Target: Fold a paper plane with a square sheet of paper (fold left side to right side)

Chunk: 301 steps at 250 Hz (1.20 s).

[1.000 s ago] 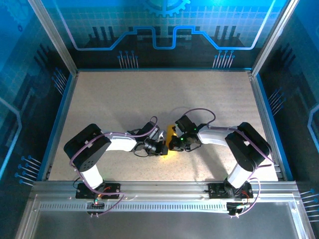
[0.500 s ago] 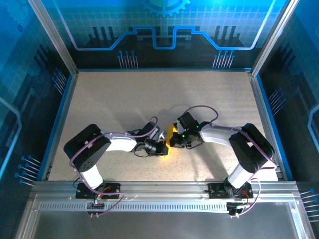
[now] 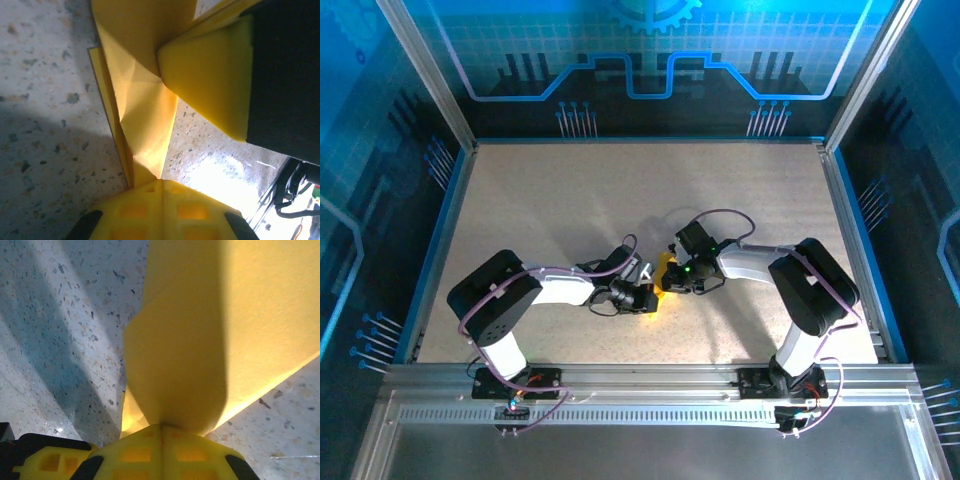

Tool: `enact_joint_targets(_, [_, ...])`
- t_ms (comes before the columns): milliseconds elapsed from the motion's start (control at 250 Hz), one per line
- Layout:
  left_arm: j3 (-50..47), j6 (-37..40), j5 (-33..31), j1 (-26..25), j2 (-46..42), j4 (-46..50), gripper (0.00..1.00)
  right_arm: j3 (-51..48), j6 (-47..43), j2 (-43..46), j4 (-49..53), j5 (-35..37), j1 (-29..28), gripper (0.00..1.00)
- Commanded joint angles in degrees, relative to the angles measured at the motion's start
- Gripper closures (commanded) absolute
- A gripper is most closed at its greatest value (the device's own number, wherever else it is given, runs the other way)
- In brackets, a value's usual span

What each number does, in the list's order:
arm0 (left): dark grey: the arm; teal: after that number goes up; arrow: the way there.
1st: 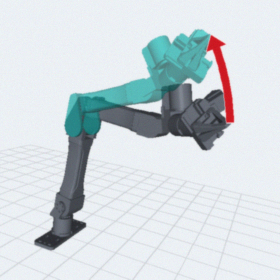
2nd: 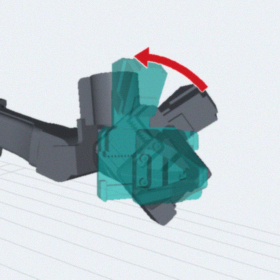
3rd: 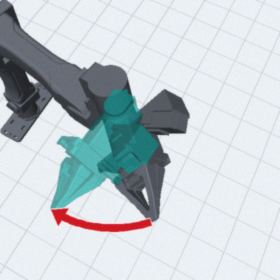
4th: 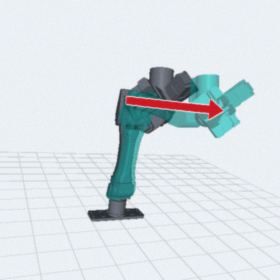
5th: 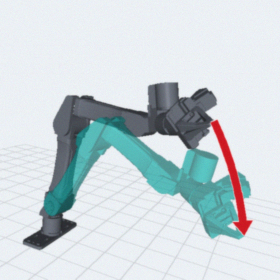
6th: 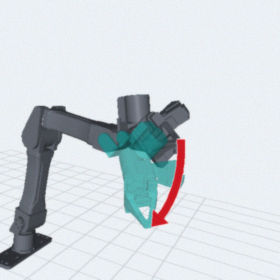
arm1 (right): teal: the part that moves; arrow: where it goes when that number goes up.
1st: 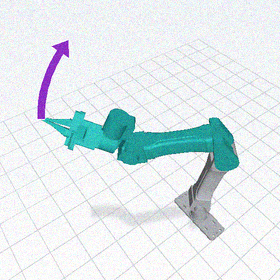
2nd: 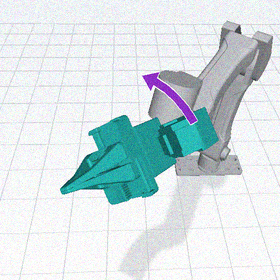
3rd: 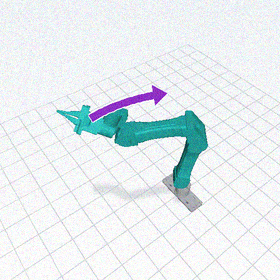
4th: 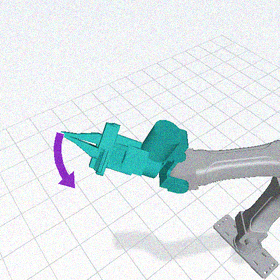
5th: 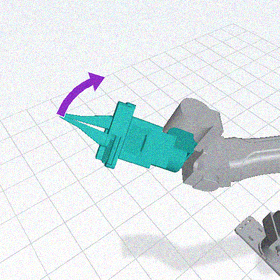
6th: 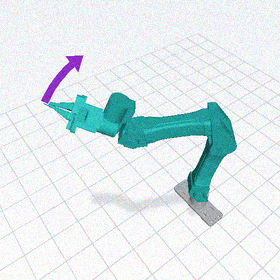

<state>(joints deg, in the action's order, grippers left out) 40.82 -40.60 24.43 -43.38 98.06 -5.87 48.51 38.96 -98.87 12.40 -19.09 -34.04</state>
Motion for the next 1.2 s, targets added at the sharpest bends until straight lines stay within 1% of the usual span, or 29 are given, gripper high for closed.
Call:
enact_joint_targets(0, [2.33,-0.54,1.07,-0.57,-1.38,4.36,1.0,-0.59,-1.28,-2.9,2.09,2.33,0.82,0.94])
enact_joint_targets(164, [5.71,0.59,1.79,-0.01,-0.19,5.53,1.0,-1.31,-0.8,-3.44,0.97,1.52,0.82,0.94])
enact_joint_targets(420, [6.73,1.5,1.18,0.75,2.7,5.47,1.0,-1.82,-1.06,-3.08,1.39,1.69,0.82,0.94])
enact_joint_targets(899, [-1.33,-0.53,1.88,-0.09,1.72,1.92,1.0,1.37,-3.18,-5.62,3.82,2.37,1.01,0.94])
enact_joint_targets(1051, [-4.13,-1.66,1.8,-1.08,-1.01,1.3,1.0,1.65,-4.35,-6.2,4.1,2.07,1.42,0.94])
enact_joint_targets(1199, [-5.73,-2.63,2.73,-1.95,-5.27,0.03,1.0,6.14,-6.06,-6.19,4.68,0.73,1.61,0.93])
